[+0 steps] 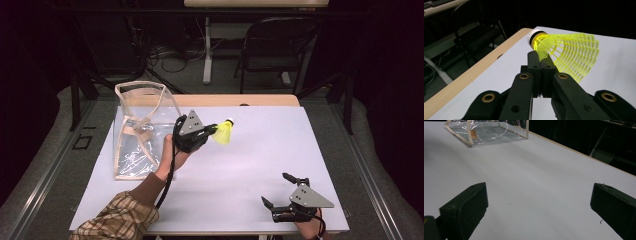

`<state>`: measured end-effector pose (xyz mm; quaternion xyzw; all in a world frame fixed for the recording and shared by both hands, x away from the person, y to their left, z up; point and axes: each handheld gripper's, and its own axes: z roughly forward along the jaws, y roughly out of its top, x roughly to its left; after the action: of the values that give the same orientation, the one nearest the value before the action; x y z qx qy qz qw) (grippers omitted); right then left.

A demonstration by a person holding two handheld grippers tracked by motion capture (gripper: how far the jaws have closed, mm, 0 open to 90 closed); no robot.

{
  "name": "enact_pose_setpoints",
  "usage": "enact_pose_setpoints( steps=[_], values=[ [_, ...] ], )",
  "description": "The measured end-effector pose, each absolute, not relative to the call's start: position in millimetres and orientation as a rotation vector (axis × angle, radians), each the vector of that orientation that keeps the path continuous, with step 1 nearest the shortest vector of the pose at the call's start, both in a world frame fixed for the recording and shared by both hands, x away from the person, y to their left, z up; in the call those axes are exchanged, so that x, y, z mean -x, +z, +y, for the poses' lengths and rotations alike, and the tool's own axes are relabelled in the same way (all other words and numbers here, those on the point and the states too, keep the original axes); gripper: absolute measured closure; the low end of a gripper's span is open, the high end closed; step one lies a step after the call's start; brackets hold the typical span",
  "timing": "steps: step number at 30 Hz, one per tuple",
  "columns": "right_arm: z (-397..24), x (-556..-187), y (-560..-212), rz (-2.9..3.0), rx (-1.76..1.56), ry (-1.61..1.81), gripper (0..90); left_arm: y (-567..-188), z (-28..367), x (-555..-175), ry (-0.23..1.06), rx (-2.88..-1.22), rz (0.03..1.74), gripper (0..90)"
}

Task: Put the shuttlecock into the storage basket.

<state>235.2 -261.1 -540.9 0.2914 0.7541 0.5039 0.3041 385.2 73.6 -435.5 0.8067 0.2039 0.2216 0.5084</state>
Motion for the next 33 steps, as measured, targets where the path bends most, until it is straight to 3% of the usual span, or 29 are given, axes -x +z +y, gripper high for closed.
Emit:
enact_pose_setpoints(
  steps=[33],
  values=[
    [-261.2,-235.7,-541.2,2.001,-0.772,1.328,1.0,-422.9,104.7,-397.3,0.609,-1.909,0.571,89.3]
  ],
)
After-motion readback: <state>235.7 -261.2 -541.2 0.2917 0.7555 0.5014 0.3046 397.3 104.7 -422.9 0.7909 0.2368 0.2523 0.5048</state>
